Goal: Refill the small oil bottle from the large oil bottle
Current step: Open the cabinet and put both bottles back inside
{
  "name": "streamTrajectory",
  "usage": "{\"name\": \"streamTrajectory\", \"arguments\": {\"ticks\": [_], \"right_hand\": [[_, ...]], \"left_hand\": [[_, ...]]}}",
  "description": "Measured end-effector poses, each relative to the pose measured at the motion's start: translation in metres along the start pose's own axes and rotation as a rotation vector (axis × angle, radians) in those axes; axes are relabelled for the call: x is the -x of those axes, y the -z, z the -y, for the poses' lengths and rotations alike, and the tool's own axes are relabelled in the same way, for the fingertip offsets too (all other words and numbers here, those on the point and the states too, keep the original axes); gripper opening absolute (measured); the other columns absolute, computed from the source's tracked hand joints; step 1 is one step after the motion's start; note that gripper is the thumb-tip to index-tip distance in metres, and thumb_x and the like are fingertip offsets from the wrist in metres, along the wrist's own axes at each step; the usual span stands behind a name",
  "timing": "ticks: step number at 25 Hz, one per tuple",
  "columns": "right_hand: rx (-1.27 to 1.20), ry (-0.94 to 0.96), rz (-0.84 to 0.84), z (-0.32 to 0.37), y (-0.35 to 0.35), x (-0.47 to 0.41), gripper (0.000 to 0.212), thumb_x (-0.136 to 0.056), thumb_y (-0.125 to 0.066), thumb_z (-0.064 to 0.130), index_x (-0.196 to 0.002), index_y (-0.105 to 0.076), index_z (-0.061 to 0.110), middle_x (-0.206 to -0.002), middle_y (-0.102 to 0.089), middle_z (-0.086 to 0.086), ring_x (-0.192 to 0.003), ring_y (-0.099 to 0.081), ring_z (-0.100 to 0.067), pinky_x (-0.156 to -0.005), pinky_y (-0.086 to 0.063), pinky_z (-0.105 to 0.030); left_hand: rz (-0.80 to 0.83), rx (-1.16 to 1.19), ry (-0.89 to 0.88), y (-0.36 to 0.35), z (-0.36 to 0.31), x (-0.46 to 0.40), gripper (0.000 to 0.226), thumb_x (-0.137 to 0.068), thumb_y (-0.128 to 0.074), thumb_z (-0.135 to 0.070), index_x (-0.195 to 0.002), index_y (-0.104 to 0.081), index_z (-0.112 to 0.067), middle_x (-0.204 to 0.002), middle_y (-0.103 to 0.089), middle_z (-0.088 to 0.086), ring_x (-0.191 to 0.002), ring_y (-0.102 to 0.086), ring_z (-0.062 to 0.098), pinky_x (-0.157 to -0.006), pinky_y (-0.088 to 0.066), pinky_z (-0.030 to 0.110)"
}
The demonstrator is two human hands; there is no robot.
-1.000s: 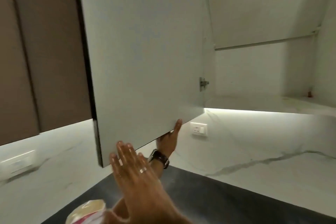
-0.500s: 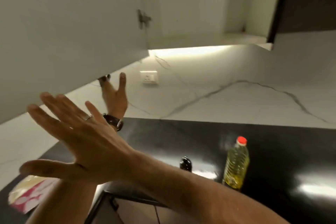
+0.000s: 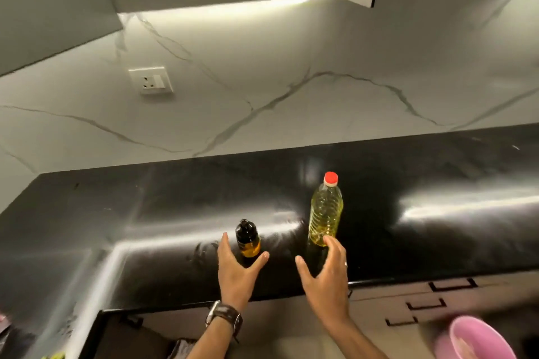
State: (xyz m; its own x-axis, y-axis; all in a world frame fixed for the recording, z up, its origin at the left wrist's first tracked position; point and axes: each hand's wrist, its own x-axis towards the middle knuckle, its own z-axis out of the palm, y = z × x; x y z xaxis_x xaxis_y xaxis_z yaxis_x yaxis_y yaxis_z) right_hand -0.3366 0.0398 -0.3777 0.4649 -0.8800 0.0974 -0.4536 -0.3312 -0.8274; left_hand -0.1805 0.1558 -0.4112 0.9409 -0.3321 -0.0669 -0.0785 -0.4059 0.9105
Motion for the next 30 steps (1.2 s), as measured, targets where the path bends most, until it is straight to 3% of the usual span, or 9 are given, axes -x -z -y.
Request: {"name": "streamTrajectory", "arguments": {"ticks": [2, 4, 9, 12, 16, 18, 25, 28, 30], "right_hand": [[-0.037, -0.286, -0.02, -0.034, -0.003, -0.014, 0.08, -0.083, -0.083, 0.04, -0.146, -0.044, 0.012, -0.145, -0.047, -0.008, -0.133, -0.053, -0.029, -0.105, -0.05, -0.04], [-0.066, -0.427, -0.015, -0.059, -0.008, -0.039, 0.095, -0.077, -0.088, 0.043, -0.15, -0.038, 0.01, -0.148, -0.044, -0.01, -0.136, -0.05, -0.032, -0.109, -0.048, -0.047], [-0.134, -0.46, 0.054, -0.075, -0.033, -0.108, 0.13, -0.06, -0.096, 0.051, -0.161, -0.021, 0.017, -0.163, -0.035, -0.007, -0.15, -0.036, -0.03, -0.121, -0.036, -0.05], [-0.12, -0.389, 0.009, -0.09, -0.049, -0.129, 0.114, -0.047, -0.093, 0.06, -0.143, -0.04, 0.03, -0.136, -0.057, 0.002, -0.126, -0.058, -0.023, -0.107, -0.051, -0.049], [-0.134, -0.339, 0.01, -0.087, -0.045, -0.133, 0.082, -0.062, -0.097, 0.033, -0.128, -0.048, 0.028, -0.114, -0.062, 0.007, -0.107, -0.065, -0.016, -0.094, -0.058, -0.04], [-0.123, -0.312, 0.027, -0.081, -0.041, -0.131, 0.077, -0.064, -0.096, 0.031, -0.125, -0.049, 0.029, -0.109, -0.064, 0.009, -0.102, -0.066, -0.013, -0.09, -0.059, -0.039], [-0.095, -0.06, 0.051, -0.034, -0.007, -0.121, 0.067, -0.061, -0.092, 0.051, -0.111, -0.049, 0.043, -0.101, -0.062, 0.016, -0.093, -0.065, -0.007, -0.078, -0.06, -0.03], [-0.144, 0.09, 0.008, 0.022, 0.024, -0.135, 0.069, -0.055, -0.092, 0.055, -0.11, -0.053, 0.04, -0.098, -0.064, 0.016, -0.091, -0.064, -0.006, -0.075, -0.053, -0.022], [-0.208, 0.187, -0.019, 0.066, 0.048, -0.15, 0.07, -0.054, -0.092, 0.055, -0.112, -0.057, 0.038, -0.098, -0.067, 0.014, -0.09, -0.066, -0.007, -0.076, -0.054, -0.025]], "left_hand": [[0.046, -0.023, 0.06, -0.016, 0.016, -0.001, 0.121, -0.067, -0.097, -0.04, -0.162, -0.026, -0.019, -0.164, -0.033, 0.003, -0.15, -0.034, 0.021, -0.123, -0.031, 0.042], [0.027, -0.038, 0.073, -0.033, 0.022, -0.01, 0.114, -0.065, -0.099, -0.035, -0.158, -0.034, -0.021, -0.155, -0.043, 0.001, -0.141, -0.044, 0.02, -0.119, -0.036, 0.043], [-0.09, 0.004, 0.131, -0.051, 0.029, -0.041, 0.085, -0.064, -0.099, -0.033, -0.137, -0.056, -0.028, -0.128, -0.066, -0.003, -0.12, -0.062, 0.022, -0.108, -0.048, 0.047], [-0.144, 0.037, 0.162, -0.056, 0.024, -0.056, 0.065, -0.065, -0.098, -0.029, -0.122, -0.068, -0.024, -0.107, -0.072, -0.004, -0.106, -0.067, 0.021, -0.099, -0.05, 0.038], [-0.148, 0.028, 0.146, -0.05, 0.027, -0.061, 0.047, -0.063, -0.099, -0.027, -0.104, -0.075, -0.032, -0.092, -0.075, -0.014, -0.093, -0.069, 0.009, -0.09, -0.054, 0.033], [-0.126, 0.019, 0.124, -0.048, 0.025, -0.062, 0.044, -0.063, -0.099, -0.025, -0.098, -0.074, -0.036, -0.088, -0.075, -0.015, -0.09, -0.068, 0.002, -0.089, -0.056, 0.035], [-0.082, 0.0, 0.065, -0.031, -0.005, -0.06, 0.056, -0.05, -0.103, -0.031, -0.098, -0.077, -0.042, -0.082, -0.076, -0.019, -0.087, -0.07, 0.002, -0.095, -0.058, 0.042], [-0.121, 0.08, -0.032, -0.017, -0.066, -0.072, 0.069, -0.039, -0.106, -0.033, -0.096, -0.074, -0.054, -0.076, -0.074, -0.022, -0.078, -0.071, -0.002, -0.087, -0.06, 0.034], [-0.126, 0.13, -0.142, -0.004, -0.115, -0.083, 0.07, -0.039, -0.104, -0.037, -0.101, -0.076, -0.052, -0.079, -0.076, -0.019, -0.08, -0.073, 0.006, -0.082, -0.062, 0.038]]}}
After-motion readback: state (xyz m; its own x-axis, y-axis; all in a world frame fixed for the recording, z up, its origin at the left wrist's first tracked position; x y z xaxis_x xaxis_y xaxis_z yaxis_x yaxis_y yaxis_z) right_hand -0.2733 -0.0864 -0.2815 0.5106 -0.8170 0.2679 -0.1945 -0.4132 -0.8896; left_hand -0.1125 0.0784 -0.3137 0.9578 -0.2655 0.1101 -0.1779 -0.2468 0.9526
